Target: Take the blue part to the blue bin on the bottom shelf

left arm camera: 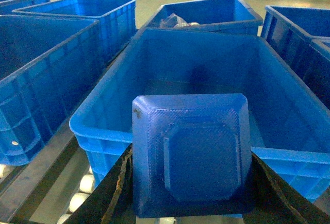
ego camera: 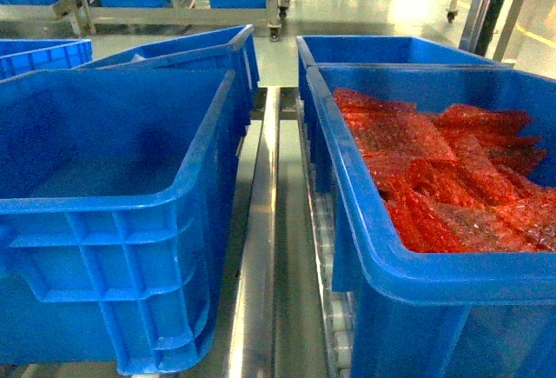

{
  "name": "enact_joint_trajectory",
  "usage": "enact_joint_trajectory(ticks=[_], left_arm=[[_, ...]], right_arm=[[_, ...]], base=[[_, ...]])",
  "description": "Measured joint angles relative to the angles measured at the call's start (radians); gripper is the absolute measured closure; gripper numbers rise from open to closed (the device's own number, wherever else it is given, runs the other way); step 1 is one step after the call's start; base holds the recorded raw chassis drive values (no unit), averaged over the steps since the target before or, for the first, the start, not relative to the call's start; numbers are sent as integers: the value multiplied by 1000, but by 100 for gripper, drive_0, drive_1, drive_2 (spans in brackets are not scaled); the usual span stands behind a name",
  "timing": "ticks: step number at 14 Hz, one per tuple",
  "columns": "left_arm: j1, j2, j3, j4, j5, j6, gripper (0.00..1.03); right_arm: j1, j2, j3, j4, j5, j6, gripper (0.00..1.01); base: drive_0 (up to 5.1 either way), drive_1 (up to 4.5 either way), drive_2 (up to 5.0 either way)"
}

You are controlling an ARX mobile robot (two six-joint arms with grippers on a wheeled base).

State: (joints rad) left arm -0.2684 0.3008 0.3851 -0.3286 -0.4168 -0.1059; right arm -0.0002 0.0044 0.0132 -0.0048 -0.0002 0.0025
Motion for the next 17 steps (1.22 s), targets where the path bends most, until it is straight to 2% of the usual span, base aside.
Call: enact_joint_trajectory(ticks=[2,4,5,8,13,17], left_arm=[[53,0,10,2,109,0,59],[107,96,24,136,223,19,59],[126,182,37,200,244,25,59],[156,380,40,364,280,35,59],[196,757,121,624,287,61,59],[171,853,138,652,277,70,59]], right_arm=[[0,0,0,0,0,0,3],[0,0,0,0,0,0,3],[0,0,0,0,0,0,3],[0,0,0,0,0,0,3],[0,0,0,0,0,0,3],[0,0,0,0,0,0,3]], base=[[0,0,0],[0,0,0],[0,0,0],[0,0,0],[0,0,0],[0,0,0]])
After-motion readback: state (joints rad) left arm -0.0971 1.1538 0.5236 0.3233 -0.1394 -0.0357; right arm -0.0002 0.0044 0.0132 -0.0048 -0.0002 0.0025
